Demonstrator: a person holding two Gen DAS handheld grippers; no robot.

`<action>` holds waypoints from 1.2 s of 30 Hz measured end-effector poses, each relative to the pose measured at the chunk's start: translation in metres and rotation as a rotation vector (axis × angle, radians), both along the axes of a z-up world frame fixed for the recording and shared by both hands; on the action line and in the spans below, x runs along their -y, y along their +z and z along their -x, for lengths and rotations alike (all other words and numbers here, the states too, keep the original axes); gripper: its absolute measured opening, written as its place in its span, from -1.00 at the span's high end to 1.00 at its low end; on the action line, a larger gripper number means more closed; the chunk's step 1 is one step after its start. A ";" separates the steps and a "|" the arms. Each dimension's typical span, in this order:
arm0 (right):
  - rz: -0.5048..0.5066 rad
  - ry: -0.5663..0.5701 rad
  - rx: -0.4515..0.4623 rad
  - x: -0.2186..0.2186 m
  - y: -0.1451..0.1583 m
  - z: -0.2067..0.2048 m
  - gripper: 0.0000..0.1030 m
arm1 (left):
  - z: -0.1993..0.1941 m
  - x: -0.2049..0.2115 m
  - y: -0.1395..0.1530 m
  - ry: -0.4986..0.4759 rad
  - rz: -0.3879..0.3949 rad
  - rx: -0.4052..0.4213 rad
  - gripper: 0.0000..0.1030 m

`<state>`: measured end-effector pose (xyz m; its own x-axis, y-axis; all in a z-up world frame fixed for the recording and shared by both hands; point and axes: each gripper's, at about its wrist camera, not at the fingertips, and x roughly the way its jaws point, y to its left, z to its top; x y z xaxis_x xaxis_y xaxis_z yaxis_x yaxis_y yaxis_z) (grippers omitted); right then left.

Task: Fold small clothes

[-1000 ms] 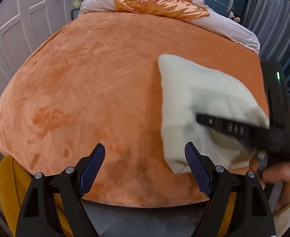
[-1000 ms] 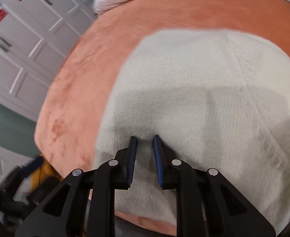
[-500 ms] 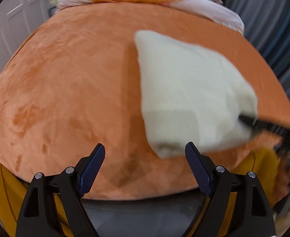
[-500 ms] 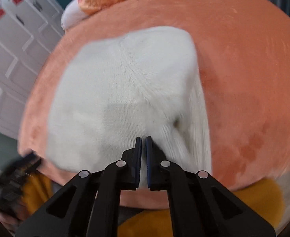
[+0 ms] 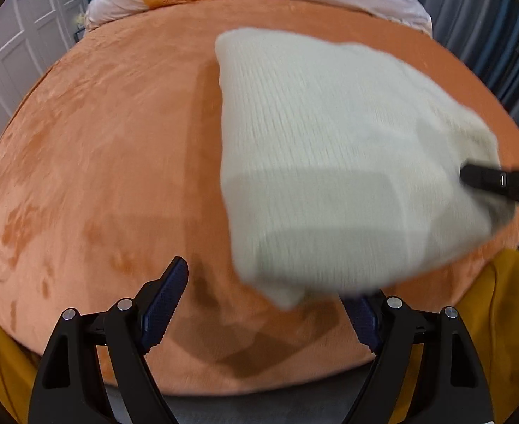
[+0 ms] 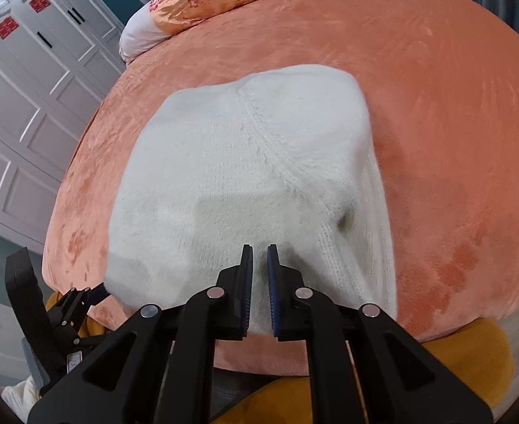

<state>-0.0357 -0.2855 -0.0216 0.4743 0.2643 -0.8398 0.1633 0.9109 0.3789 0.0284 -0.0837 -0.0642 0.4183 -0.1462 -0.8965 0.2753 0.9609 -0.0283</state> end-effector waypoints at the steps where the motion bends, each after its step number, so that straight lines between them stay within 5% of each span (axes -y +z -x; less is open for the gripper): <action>1: -0.001 -0.003 0.001 0.000 -0.001 0.000 0.83 | -0.003 0.001 0.001 0.008 -0.001 0.033 -0.61; 5: -0.009 -0.010 0.006 0.002 -0.005 -0.001 0.88 | 0.003 -0.005 -0.003 0.014 -0.054 0.144 -0.43; 21: -0.002 0.002 -0.002 0.003 -0.006 0.006 0.94 | 0.028 -0.049 0.002 0.110 -0.004 -0.016 -0.04; 23: -0.011 0.088 0.036 -0.016 0.006 0.013 0.85 | 0.032 -0.058 0.005 0.140 -0.059 -0.019 0.03; 28: -0.145 0.334 0.037 -0.089 -0.003 0.025 0.85 | 0.028 -0.104 0.008 0.283 -0.021 -0.071 0.03; 33: -0.078 0.417 0.114 -0.136 -0.020 0.012 0.81 | 0.021 -0.112 0.031 0.293 -0.035 0.017 -0.01; 36: -0.030 0.450 0.157 -0.150 -0.022 0.003 0.36 | 0.020 -0.117 0.046 0.288 -0.032 0.068 -0.02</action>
